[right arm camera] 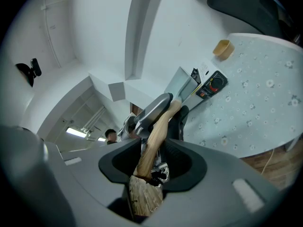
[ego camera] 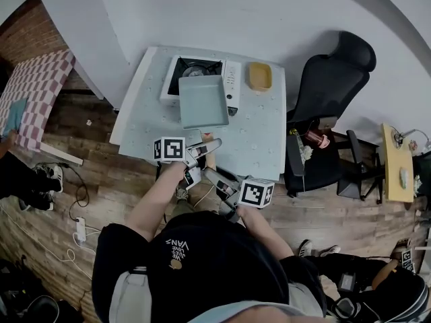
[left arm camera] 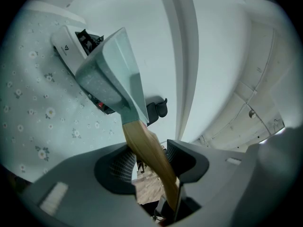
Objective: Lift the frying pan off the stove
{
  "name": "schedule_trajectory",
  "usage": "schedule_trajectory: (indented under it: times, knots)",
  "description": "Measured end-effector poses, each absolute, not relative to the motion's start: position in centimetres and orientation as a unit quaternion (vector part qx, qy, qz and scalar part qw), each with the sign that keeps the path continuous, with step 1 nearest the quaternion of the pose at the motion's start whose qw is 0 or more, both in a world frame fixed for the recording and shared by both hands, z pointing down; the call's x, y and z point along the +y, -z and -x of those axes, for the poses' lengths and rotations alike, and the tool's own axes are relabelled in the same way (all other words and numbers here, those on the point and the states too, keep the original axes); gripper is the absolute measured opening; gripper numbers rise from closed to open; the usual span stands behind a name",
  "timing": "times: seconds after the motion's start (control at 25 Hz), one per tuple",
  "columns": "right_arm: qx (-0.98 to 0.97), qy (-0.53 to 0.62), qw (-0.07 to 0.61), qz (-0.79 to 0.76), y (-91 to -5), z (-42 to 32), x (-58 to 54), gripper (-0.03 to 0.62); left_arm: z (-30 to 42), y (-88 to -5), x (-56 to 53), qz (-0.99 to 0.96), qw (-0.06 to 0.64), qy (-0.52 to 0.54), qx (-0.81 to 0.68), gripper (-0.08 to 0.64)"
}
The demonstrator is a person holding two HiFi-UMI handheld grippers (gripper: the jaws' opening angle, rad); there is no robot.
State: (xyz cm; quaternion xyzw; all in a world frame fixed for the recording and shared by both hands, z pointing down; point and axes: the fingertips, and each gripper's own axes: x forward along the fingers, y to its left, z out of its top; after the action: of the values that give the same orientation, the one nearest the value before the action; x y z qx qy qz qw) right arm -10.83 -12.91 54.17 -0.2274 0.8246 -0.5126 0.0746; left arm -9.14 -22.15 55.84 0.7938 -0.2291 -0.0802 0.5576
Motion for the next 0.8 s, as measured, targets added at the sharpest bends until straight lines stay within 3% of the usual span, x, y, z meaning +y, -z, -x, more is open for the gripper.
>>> schedule_trajectory:
  times: [0.8]
  knots:
    - [0.826,0.517,0.054,0.219,-56.3,3.8,-6.6,0.160,2.5,-58.1,-16.0,-0.786,0.563,0.092,-0.238,0.201]
